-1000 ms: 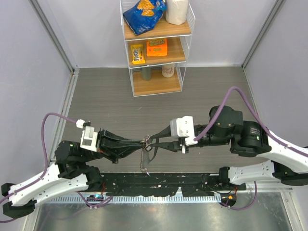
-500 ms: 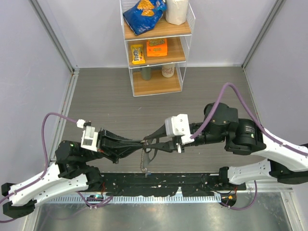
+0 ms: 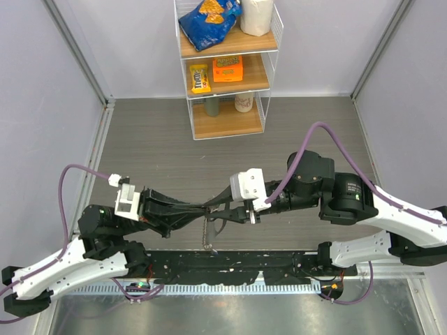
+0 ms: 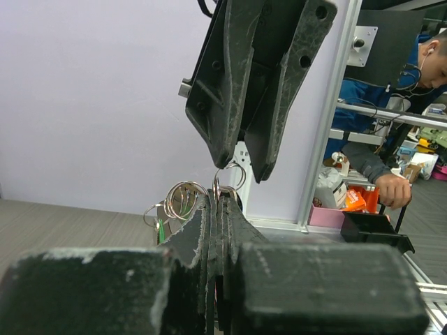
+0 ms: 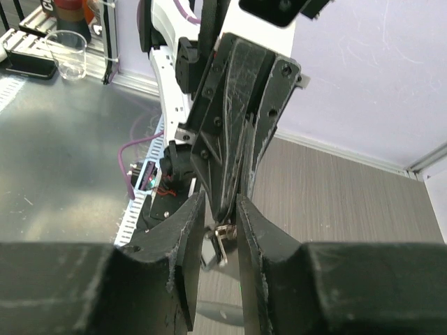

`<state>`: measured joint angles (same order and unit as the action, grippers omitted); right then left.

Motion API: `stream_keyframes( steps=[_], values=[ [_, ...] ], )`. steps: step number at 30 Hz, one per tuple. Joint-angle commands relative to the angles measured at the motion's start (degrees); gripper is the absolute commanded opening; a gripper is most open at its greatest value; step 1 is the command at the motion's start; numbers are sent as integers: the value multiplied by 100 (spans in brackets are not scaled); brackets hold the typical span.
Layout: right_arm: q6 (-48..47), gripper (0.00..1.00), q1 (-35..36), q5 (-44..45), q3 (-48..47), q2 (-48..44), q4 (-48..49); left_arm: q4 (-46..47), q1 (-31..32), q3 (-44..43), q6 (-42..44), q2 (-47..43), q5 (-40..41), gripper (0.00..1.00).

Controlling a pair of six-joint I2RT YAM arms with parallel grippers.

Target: Put the keys on the keyring

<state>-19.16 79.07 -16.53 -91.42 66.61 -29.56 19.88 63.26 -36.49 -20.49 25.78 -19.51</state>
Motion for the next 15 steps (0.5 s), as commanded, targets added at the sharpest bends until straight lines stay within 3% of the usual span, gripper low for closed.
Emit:
stream_keyframes(
  steps=[1, 15],
  values=[
    [44, 30, 39, 230, 194, -297, 231, 280, -16, -42, 80, -108, 26, 0],
    [61, 30, 39, 379, 370, -342, 170, 350, -16, -25, 1, -108, 0, 0]
  ],
)
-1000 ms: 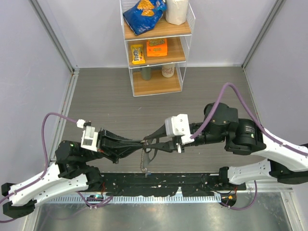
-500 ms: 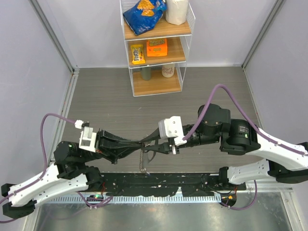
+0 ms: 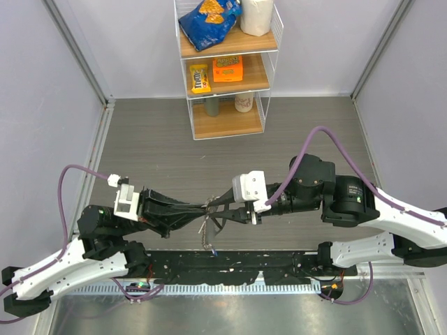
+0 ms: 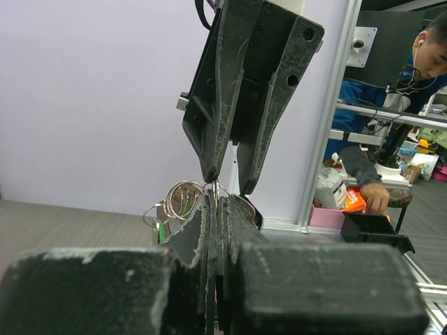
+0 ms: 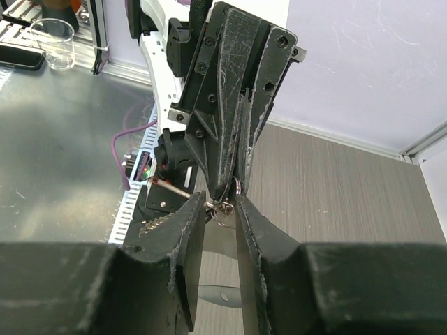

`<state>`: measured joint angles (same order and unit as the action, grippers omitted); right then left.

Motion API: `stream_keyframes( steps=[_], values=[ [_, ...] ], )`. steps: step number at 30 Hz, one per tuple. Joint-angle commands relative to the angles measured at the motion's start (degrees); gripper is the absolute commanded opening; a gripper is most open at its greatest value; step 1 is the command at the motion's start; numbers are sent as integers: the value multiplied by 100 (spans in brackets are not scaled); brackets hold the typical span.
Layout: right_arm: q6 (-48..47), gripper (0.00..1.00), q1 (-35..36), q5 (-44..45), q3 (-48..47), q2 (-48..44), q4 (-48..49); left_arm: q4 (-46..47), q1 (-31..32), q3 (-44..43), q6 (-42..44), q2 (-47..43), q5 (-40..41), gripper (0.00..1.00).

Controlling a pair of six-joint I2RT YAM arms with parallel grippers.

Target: Put the keys on the keyring

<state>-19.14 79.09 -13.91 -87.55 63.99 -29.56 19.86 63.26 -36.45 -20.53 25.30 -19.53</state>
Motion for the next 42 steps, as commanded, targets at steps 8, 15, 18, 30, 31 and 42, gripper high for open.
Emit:
stream_keyframes(
  steps=[8, 15, 18, 30, 31, 42],
  values=[
    [15, 26, 36, 222, 45, -35, 152, 475, -7, 15, -21, -95, -68, 0],
    [15, 25, 36, 284, 89, 0, 152, 607, -16, 67, -91, -139, -121, 0],
    [24, 25, 36, 301, 98, 17, 152, 660, -7, 76, -109, -157, -165, 0],
    [24, 30, 36, 503, 142, 17, 293, 713, -7, 85, -161, -174, -253, 0],
    [15, 30, 36, 495, 133, 17, 293, 721, -7, 85, -170, -174, -253, 0],
    [-37, 5, 36, 311, 106, 123, 21, 739, -7, 94, -153, -289, -244, 0]
  ],
)
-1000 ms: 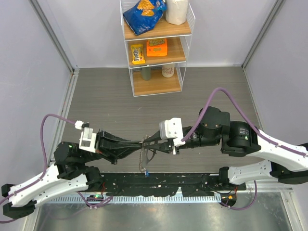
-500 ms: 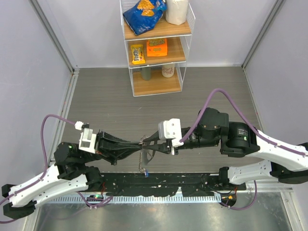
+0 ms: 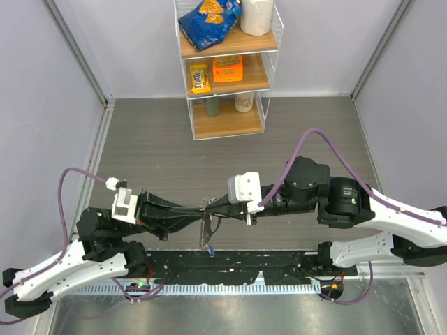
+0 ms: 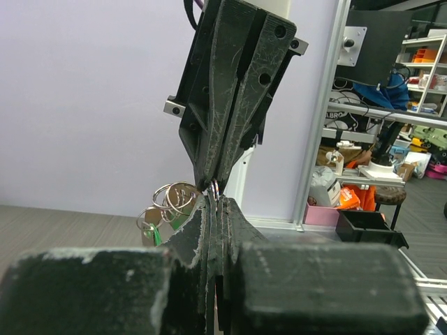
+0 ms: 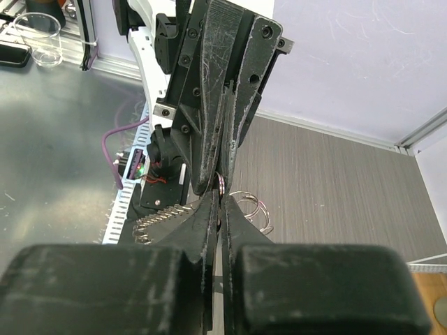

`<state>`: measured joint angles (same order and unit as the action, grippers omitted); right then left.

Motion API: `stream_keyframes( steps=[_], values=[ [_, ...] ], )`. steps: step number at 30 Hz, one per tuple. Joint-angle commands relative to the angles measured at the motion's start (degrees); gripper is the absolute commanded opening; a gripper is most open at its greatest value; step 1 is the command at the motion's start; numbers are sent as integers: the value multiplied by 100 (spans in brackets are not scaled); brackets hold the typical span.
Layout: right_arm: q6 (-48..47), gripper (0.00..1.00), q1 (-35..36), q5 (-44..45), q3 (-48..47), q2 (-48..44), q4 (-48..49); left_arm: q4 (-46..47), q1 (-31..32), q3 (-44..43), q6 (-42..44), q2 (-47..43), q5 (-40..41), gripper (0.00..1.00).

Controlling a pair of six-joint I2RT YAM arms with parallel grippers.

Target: Put the keys on the keyring

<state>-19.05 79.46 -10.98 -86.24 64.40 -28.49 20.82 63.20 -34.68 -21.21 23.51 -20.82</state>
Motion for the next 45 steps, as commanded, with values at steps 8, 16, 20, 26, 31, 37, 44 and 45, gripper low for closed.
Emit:
stream_keyframes(
  steps=[8, 16, 20, 26, 31, 37, 44, 45],
  values=[
    [-99, 5, -1, -71, -253, 222, -384, 599, -1, -127, -94, -22, -46, 0],
    [199, 5, -1, 131, -868, 521, -1079, -516, -1, -662, -50, 180, -54, 22],
    [393, 6, -1, 202, -1105, 608, -1360, -1315, -9, -944, 29, 251, 8, 39],
    [709, 5, -1, 316, -1431, 723, -1791, -2809, -9, -1524, 161, 312, 77, 44],
    [902, 5, -1, 211, -1519, 749, -1853, -3628, -9, -1823, 214, 365, 271, 45],
    [1061, 5, -1, 158, -1668, 855, -1932, -4340, -1, -2218, 214, 707, 333, 45],
    [1158, 6, -1, 132, -1686, 951, -1915, -4534, -1, -2438, 188, 927, 315, 43],
    [1158, 5, -1, 140, -1695, 960, -1897, -4543, -1, -2465, 188, 945, 307, 43]
  ],
)
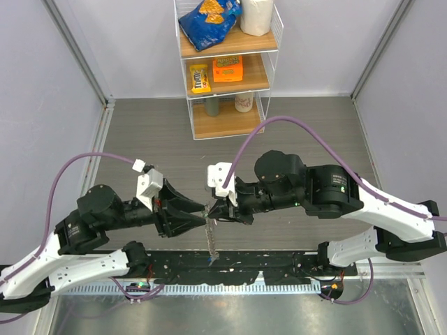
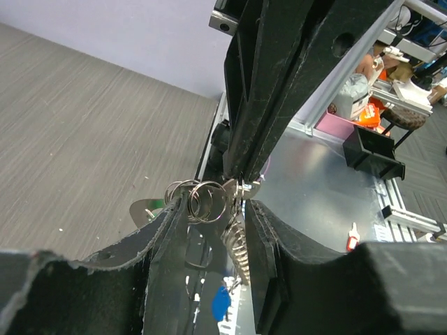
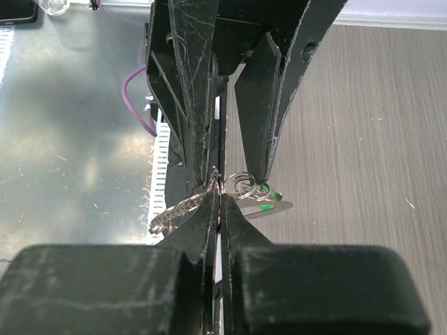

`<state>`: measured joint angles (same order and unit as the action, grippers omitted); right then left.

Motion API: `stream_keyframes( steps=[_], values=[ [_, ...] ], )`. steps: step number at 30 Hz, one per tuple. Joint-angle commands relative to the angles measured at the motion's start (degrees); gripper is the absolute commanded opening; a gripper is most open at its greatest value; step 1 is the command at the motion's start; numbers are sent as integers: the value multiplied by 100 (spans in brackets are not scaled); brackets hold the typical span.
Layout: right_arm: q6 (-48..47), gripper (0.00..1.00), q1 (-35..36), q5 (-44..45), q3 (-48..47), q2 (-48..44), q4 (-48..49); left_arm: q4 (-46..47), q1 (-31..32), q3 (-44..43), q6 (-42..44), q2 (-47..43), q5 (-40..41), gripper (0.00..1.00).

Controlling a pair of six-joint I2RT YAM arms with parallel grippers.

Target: Put the keys on the keyring

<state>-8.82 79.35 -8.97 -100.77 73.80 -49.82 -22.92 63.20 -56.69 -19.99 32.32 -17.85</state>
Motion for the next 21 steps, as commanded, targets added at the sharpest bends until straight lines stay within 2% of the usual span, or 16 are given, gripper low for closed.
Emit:
stream_keyframes(
  steps=[1, 6, 16, 21],
  values=[
    [152, 5, 10, -69, -250, 29, 227, -178, -1, -264, 65, 73, 1, 42],
    [179, 5, 10, -140, -294, 91, 236, -231, -1, -317, 83, 152, -8, 40],
    [196, 5, 1, -263, -399, 231, 131, -380, -1, -484, 144, 337, -184, 29],
    [214, 5, 1, -272, -434, 249, 157, -328, -1, -431, 136, 389, -307, 28]
  ],
)
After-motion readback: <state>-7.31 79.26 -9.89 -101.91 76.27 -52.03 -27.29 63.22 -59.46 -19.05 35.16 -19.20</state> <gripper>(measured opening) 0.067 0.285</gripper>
